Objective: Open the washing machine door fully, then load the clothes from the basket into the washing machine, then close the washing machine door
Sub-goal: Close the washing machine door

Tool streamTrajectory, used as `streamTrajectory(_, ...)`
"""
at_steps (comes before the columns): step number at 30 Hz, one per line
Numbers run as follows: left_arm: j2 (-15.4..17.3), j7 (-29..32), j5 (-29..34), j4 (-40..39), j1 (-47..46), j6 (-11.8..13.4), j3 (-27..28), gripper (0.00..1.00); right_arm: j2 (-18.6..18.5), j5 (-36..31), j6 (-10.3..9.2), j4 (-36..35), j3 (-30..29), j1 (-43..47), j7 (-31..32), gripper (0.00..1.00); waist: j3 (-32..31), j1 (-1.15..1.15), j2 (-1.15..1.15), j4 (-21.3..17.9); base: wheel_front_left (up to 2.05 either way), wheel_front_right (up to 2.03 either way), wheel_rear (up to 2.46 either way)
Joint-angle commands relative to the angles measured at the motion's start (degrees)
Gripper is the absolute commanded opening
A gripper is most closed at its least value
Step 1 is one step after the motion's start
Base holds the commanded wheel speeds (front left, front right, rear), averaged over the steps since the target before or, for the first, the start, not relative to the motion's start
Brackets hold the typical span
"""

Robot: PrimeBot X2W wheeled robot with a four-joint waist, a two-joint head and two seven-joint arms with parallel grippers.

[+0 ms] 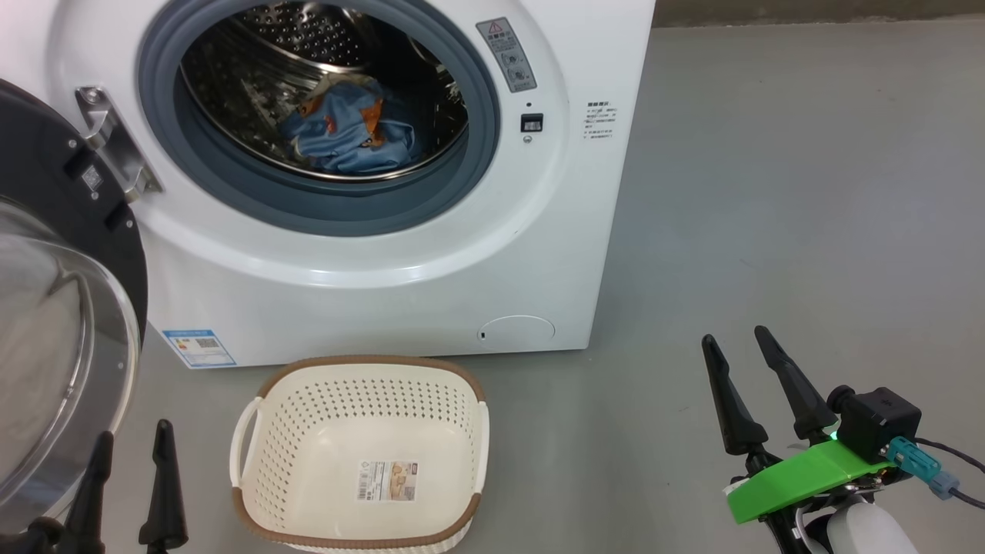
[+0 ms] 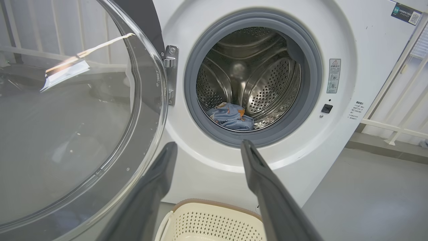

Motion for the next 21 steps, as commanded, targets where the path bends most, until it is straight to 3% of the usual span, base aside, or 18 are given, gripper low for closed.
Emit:
streamTrajectory(1,1.0,-0.7,0.6,-1.0,-1.4,-0.5,2.2,1.00,-0.3,1.0,0.09,-1.3,1.0,0.0,-0.3,1.00,0.0,0.00,0.00,0.2,0.00,0.00,0.00)
streamTrajectory(21,0.0,-0.7,1.2,-0.2,-1.6,1.1,3.1,1.00,-0.5,1.4,0.09,-0.9,1.3,0.5,-0.3,1.00,-1.1,0.00,0.00,5.4,0.00,0.00,0.00)
